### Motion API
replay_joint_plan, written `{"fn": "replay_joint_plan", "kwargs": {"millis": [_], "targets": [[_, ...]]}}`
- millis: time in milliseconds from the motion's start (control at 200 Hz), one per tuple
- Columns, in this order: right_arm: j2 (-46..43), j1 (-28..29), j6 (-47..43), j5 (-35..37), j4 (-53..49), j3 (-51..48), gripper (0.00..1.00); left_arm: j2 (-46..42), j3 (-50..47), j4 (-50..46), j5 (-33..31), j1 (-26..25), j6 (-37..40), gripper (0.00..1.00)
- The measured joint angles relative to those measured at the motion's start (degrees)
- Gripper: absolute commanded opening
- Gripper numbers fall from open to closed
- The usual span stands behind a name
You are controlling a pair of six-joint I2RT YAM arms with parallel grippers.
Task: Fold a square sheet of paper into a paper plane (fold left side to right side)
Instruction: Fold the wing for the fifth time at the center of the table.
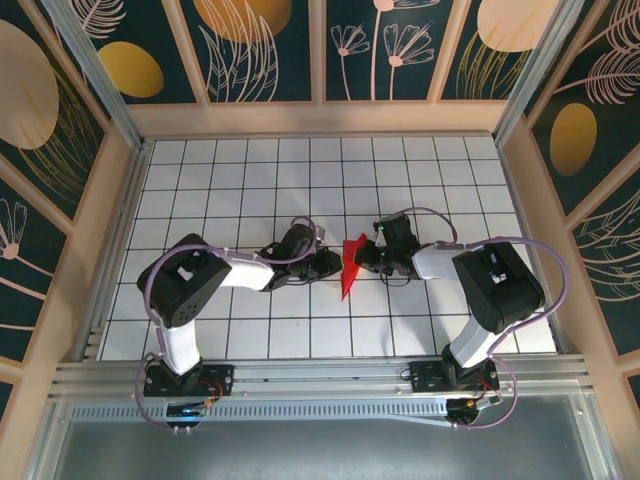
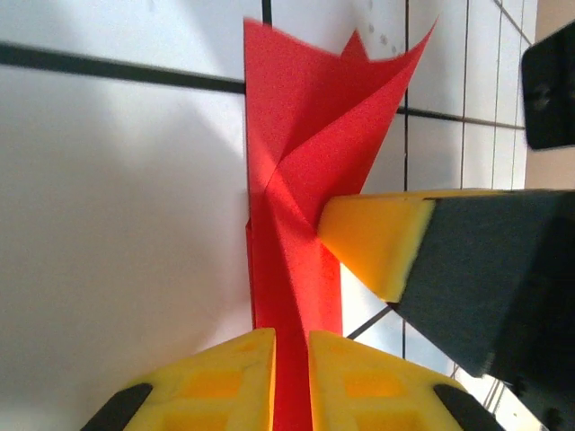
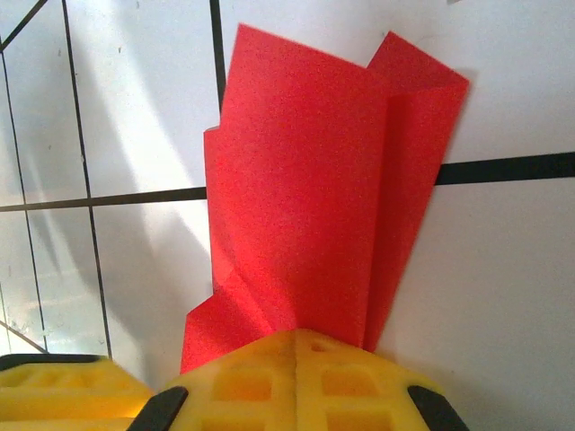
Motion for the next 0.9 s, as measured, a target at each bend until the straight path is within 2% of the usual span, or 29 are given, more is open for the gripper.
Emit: {"fn": "replay_joint_plan", "kwargs": {"millis": [115, 290, 525, 901], "targets": [[-0.1, 0.0, 0.0, 0.0, 0.2, -0.1, 0.00, -4.4, 0.0, -2.6, -1.3, 0.2, 0.9, 0.09], [-0.1, 0.0, -0.2, 0.0, 0.2, -0.1, 0.00, -7.3, 1.0, -4.3, 0.3, 0.1, 1.6, 0.02], [-0.1, 0.0, -0.2, 0.0, 0.3, -0.1, 0.00, -5.4, 5.2, -5.3, 3.3, -1.8, 1.5, 0.01], [-0.1, 0.0, -0.2, 0.0, 0.3, -0.1, 0.00, -0.8, 5.5, -5.7, 3.6, -3.1, 1.1, 0.01]]}}
